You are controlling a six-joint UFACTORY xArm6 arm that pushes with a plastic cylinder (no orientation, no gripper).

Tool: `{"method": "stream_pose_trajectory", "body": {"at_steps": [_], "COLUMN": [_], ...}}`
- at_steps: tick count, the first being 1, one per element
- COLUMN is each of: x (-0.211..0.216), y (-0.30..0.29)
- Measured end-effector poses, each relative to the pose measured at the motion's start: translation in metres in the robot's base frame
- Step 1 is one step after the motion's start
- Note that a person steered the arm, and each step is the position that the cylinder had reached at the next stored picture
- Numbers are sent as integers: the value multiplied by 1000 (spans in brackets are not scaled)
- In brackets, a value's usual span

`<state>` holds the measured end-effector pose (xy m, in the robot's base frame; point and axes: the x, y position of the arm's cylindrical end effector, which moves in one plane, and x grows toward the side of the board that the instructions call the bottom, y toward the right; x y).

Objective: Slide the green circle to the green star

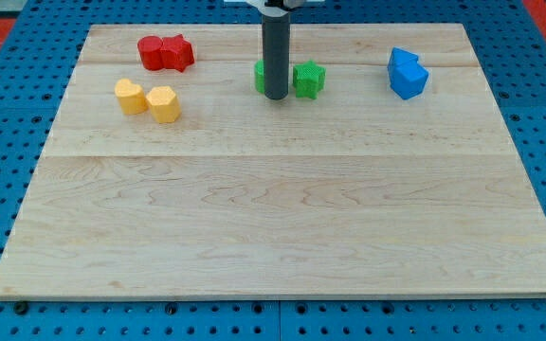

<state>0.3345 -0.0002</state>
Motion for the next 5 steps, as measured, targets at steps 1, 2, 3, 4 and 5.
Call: {"method": "stream_pose_trajectory", "body": {"at_steps": [1,2,3,4,5], "x": [42,17,-46,-71,-51], "y": [-24,-55,-85,-72,-50]}}
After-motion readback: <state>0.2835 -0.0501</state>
